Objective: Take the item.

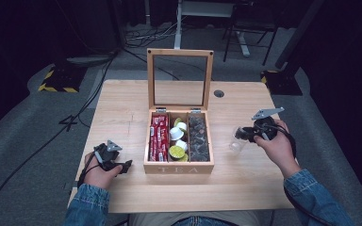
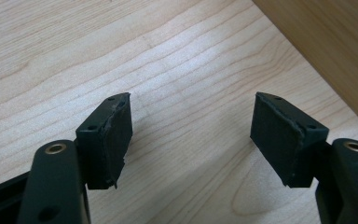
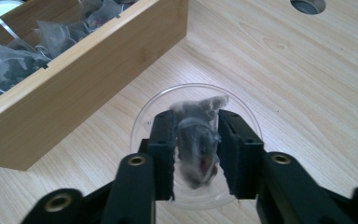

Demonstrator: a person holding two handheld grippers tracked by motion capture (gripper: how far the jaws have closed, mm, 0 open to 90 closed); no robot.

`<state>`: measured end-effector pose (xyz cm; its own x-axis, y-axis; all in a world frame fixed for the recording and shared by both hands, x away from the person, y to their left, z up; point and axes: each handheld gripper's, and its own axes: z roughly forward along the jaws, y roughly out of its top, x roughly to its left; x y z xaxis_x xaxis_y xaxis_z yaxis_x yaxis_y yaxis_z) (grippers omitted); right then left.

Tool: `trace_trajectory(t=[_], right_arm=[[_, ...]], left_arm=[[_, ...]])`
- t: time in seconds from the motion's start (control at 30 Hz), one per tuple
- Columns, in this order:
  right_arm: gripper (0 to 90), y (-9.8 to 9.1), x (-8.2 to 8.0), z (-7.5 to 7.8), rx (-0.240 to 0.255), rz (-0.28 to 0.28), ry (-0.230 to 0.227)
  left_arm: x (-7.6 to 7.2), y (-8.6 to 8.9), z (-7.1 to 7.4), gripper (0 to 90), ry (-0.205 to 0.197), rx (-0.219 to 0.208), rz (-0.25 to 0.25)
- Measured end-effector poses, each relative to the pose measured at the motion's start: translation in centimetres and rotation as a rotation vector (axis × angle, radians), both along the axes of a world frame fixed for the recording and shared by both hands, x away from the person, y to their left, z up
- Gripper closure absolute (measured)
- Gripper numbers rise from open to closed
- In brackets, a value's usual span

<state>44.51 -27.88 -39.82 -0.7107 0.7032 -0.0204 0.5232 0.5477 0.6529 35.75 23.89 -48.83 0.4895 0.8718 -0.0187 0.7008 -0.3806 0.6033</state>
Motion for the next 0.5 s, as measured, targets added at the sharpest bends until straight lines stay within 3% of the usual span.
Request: trace_trajectory(t=[0.47, 0.5], right_arm=[[53.9, 0.29, -0.13, 0.32, 0.028, -0.006, -0.019], [49.8, 0.3, -0.06, 0.4, 0.046, -0.013, -0.024]], left_arm=[[0.12, 0.12, -0.31, 27.9, -0.001, -0.007, 0.008], [0.21, 0.21, -0.39, 27.5, -0.007, -0.011, 0.001]])
